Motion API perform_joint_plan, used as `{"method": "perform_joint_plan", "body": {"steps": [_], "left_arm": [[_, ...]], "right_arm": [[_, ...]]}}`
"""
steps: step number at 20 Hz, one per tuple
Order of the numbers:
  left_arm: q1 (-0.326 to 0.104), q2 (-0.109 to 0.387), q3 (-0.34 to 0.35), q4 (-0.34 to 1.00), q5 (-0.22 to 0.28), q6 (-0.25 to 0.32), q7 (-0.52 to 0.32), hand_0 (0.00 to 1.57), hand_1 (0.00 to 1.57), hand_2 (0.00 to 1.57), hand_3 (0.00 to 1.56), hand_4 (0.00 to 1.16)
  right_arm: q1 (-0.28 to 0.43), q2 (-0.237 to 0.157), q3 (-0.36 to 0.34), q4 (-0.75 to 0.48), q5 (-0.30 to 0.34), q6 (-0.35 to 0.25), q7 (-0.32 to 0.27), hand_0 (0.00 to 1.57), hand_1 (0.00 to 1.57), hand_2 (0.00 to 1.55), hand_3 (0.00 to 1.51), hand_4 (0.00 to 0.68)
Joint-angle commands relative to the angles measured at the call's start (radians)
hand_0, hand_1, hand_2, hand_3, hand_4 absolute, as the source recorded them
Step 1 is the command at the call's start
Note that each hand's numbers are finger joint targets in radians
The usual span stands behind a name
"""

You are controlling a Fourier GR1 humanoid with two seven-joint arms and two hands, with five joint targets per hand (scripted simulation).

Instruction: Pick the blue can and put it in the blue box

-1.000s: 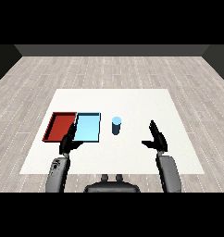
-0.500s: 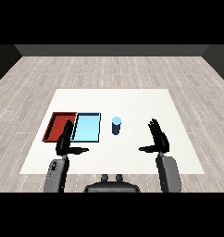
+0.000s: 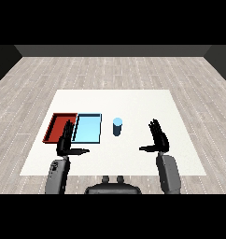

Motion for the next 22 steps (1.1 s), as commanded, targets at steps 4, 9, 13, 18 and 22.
{"method": "perform_joint_plan", "body": {"steps": [4,9,13,18,22], "left_arm": [[0.006,-0.012,-0.005,-0.071,0.020,0.011,0.077,0.00,0.00,0.00,0.00,0.00],[0.029,-0.006,0.026,-0.075,0.041,0.003,0.035,0.00,0.00,0.00,0.00,0.00],[0.042,-0.005,0.019,-0.027,0.018,-0.006,-0.018,0.00,0.00,0.00,0.00,0.00],[0.044,-0.016,-0.002,-0.071,0.022,-0.005,0.032,0.00,0.00,0.00,0.00,0.00],[0.023,-0.031,-0.011,-0.021,-0.022,0.018,-0.032,0.00,0.00,0.00,0.00,0.00]], "right_arm": [[-0.089,0.011,-0.012,0.079,-0.040,-0.025,0.083,0.00,0.00,0.00,0.00,0.000],[-0.192,0.040,-0.018,0.245,-0.023,-0.060,0.009,0.00,0.00,0.00,0.00,0.000],[-0.250,0.066,-0.025,0.300,-0.049,-0.094,0.022,0.00,0.00,0.00,0.00,0.000],[-0.336,0.061,-0.026,0.461,-0.072,-0.100,-0.033,0.00,0.00,0.00,0.00,0.000],[-0.438,0.048,-0.025,0.637,-0.071,-0.113,-0.107,0.00,0.00,0.00,0.00,0.000]]}}
